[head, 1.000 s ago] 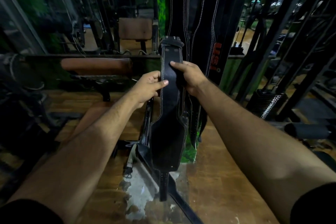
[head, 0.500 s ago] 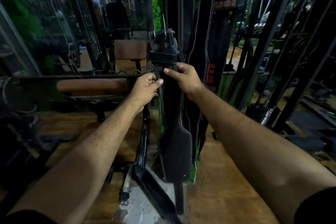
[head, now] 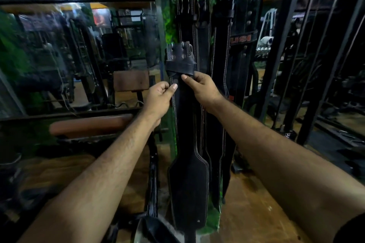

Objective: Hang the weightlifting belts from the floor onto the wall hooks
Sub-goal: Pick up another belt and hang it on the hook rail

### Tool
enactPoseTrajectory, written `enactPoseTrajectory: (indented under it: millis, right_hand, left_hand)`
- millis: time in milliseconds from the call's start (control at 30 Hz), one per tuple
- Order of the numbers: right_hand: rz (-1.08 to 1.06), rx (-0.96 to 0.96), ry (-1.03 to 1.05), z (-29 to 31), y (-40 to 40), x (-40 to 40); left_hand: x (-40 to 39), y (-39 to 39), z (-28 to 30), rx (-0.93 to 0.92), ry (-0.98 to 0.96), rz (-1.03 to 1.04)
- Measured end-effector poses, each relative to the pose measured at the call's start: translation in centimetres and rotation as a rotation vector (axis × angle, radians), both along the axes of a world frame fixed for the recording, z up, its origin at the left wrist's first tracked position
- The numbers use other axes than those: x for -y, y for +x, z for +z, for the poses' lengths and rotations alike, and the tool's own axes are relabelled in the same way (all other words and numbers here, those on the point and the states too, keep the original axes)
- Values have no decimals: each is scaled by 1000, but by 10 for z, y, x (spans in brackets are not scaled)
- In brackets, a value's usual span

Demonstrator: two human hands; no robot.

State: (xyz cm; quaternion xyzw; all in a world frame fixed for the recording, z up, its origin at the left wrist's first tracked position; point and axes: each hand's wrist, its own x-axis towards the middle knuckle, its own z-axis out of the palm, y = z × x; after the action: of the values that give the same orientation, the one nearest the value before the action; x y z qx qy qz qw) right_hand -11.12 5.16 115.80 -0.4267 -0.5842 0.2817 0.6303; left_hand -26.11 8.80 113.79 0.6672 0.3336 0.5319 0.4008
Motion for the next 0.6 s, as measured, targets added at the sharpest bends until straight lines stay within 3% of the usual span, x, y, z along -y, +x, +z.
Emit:
enactPoseTrajectory:
  millis: [133, 333, 600]
  right_hand:
    - [-34, -41, 73, 29, -12, -11]
    - [-64, -293, 179, 80, -28, -31]
    - [-179, -492, 200, 121, -1, -69]
  left_hand:
    - [-16, -4, 30, 54, 34, -38]
    - [-29, 13, 58, 148, 34, -70]
    - [-40, 26, 2, 17, -97, -44]
